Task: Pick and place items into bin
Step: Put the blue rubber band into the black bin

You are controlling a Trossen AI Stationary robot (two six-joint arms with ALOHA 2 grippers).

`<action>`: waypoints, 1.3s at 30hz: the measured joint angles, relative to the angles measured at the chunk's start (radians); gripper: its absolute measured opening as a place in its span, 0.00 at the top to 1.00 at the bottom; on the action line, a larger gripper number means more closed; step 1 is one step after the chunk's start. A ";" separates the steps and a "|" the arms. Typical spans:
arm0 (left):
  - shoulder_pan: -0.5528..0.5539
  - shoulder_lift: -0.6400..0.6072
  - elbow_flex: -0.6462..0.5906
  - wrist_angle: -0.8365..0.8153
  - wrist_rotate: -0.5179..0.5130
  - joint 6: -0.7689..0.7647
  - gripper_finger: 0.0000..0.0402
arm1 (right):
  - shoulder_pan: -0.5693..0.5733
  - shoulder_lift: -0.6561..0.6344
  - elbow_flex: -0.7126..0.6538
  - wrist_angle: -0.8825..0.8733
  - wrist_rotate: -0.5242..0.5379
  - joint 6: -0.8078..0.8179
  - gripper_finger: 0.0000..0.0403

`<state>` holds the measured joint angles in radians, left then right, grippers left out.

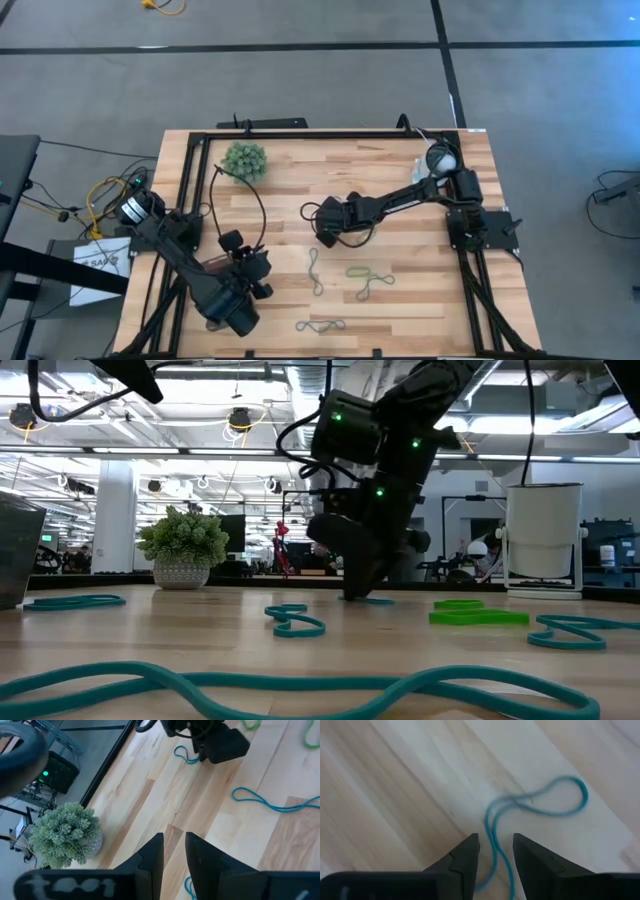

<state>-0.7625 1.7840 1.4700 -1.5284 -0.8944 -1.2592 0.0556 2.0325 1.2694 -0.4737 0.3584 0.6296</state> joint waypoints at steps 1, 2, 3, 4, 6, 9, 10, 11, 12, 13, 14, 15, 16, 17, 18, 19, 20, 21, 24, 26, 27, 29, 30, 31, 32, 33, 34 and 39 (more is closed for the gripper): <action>-0.002 0.000 0.000 0.000 0.000 -0.004 0.82 | -0.002 0.002 0.000 0.020 0.002 0.000 0.72; -0.002 0.000 0.000 0.000 -0.003 -0.009 0.82 | -0.006 0.003 0.000 0.040 -0.004 0.000 0.73; -0.003 0.000 0.000 0.000 -0.003 -0.015 0.82 | -0.011 0.003 0.000 0.054 -0.019 0.000 0.75; -0.003 0.000 0.000 0.000 -0.004 -0.021 0.82 | -0.017 0.005 0.000 0.064 -0.039 0.000 0.77; -0.003 0.000 0.000 0.001 -0.010 -0.039 0.82 | -0.029 0.032 0.006 0.091 -0.057 -0.007 0.82; -0.003 0.000 0.000 0.005 -0.032 -0.071 0.82 | -0.047 0.055 0.007 0.104 -0.058 -0.005 0.90; -0.004 0.000 0.000 0.005 -0.035 -0.082 0.82 | -0.051 0.071 0.010 0.110 -0.056 -0.002 0.93; -0.004 0.000 0.000 0.005 -0.035 -0.090 0.82 | -0.055 0.079 0.012 0.116 -0.054 -0.002 0.96; -0.006 0.000 0.000 0.005 -0.035 -0.095 0.82 | -0.055 0.080 0.011 0.116 -0.054 -0.003 0.98; -0.010 0.000 0.000 0.005 -0.036 -0.099 0.82 | -0.053 0.081 0.011 0.116 -0.053 -0.014 0.99; -0.013 0.000 0.000 0.006 -0.036 -0.104 0.82 | -0.047 0.081 0.011 0.120 -0.048 -0.032 0.99; -0.017 0.000 0.000 0.005 -0.037 -0.109 0.82 | -0.039 0.082 0.009 0.127 -0.034 -0.052 0.98; -0.020 0.000 0.000 0.005 -0.042 -0.117 0.82 | -0.029 0.079 0.007 0.134 -0.016 -0.068 0.98; -0.024 0.000 0.000 0.006 -0.049 -0.124 0.82 | -0.018 0.067 0.003 0.138 0.000 -0.080 0.99; -0.028 0.000 0.000 0.006 -0.057 -0.132 0.82 | -0.006 0.054 0.003 0.144 0.019 -0.086 0.99; -0.033 0.000 0.000 0.006 -0.068 -0.138 0.82 | 0.005 0.046 0.006 0.143 0.039 -0.095 0.99; -0.038 0.000 0.000 0.006 -0.078 -0.142 0.82 | 0.016 0.032 0.008 0.128 0.046 -0.107 0.99; -0.042 0.000 0.000 0.006 -0.085 -0.143 0.82 | 0.029 0.011 0.009 0.110 0.050 -0.115 0.99; -0.048 0.000 0.000 0.012 -0.097 -0.143 0.82 | 0.073 -0.066 0.043 0.145 0.066 -0.143 1.00; -0.048 0.000 0.000 0.024 -0.097 -0.143 0.82 | 0.107 -0.113 0.052 0.151 0.082 -0.162 1.00; -0.048 0.000 -0.001 0.032 -0.098 -0.143 0.82 | 0.124 -0.127 0.055 0.172 0.081 -0.173 1.00; -0.046 0.001 -0.002 0.040 -0.102 -0.142 0.82 | 0.161 -0.158 0.052 0.205 0.082 -0.209 1.00; -0.046 0.002 -0.002 0.046 -0.106 -0.138 0.82 | 0.181 -0.176 0.053 0.247 0.082 -0.230 1.00; -0.046 0.004 -0.002 0.052 -0.110 -0.131 0.82 | 0.200 -0.193 0.055 0.275 0.083 -0.250 1.00; -0.046 0.005 -0.003 0.058 -0.116 -0.118 0.82 | 0.220 -0.209 0.056 0.296 0.083 -0.268 1.00; -0.047 0.005 -0.003 0.066 -0.129 -0.104 0.82 | 0.238 -0.220 0.056 0.320 0.082 -0.285 1.00; -0.047 0.006 -0.003 0.077 -0.151 -0.088 0.82 | 0.254 -0.224 0.056 0.342 0.082 -0.295 1.00; -0.046 0.035 -0.003 0.185 -0.275 0.047 0.82 | 0.311 -0.218 0.056 0.429 0.082 -0.302 1.00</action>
<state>-0.8090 1.8186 1.4673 -1.3435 -1.1690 -1.2120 0.3671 1.8142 1.3249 -0.0450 0.4402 0.3277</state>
